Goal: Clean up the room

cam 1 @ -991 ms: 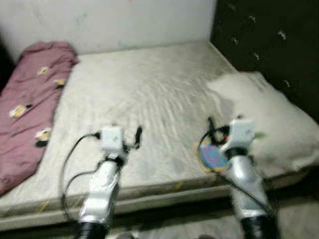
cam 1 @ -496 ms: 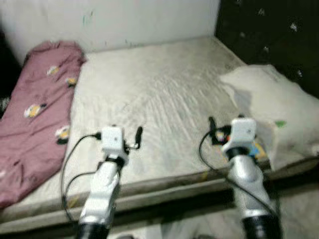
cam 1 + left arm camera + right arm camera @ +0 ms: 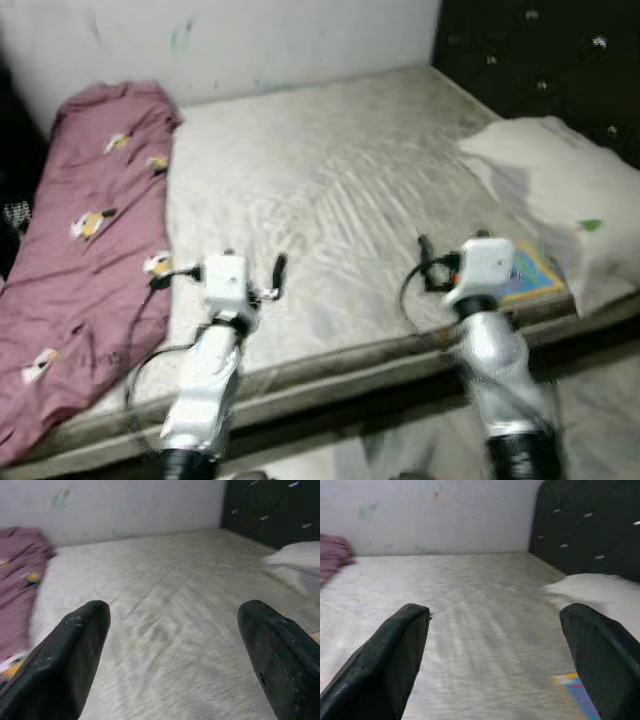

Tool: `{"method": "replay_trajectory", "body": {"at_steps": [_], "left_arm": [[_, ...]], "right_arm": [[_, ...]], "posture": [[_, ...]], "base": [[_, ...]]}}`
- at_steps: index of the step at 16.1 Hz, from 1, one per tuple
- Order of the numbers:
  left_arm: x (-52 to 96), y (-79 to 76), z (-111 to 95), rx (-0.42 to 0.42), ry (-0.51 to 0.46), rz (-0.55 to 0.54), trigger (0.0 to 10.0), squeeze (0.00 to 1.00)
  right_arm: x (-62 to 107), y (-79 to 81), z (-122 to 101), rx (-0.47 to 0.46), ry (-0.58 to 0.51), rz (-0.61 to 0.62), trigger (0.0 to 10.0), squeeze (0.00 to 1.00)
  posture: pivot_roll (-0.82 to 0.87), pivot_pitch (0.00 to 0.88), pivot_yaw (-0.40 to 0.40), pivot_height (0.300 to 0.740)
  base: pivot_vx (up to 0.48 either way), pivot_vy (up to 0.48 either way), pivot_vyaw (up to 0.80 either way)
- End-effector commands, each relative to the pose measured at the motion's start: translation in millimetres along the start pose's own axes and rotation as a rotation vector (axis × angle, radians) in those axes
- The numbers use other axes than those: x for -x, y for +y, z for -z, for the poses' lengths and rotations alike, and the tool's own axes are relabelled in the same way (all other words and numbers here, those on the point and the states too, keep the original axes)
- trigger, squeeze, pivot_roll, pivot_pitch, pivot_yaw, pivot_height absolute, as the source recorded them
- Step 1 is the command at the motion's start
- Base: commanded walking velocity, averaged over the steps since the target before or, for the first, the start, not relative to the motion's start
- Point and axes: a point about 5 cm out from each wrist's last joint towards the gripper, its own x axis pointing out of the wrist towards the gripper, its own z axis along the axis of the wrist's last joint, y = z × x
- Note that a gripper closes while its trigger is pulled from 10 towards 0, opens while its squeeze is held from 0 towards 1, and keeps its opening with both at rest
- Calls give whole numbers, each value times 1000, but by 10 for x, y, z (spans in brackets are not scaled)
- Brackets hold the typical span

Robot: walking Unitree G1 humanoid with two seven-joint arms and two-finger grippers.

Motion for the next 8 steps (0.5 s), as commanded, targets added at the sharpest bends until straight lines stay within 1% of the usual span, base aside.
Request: {"method": "replay_trajectory", "body": {"at_steps": [1,3,5,8], "left_arm": [[-8,5,-47,5,-24,14,10000,0],[5,0,-53,9,-32,27,10000,0],[6,-6,-59,12,-38,37,10000,0],[5,-14,-60,13,-40,42,10000,0]], "right_arm": [[-23,20,-56,3,-21,-13,10000,0],[-22,23,-56,6,-21,-17,10000,0],[-21,29,-62,11,-25,-22,10000,0],[-22,28,-67,16,-27,-23,10000,0]], "posture": [[-61,0,85,740],[-61,0,85,740],[-62,0,86,740],[-64,0,85,740]], "base": [[0,0,0],[0,0,0],[306,0,0],[402,0,0]]}}
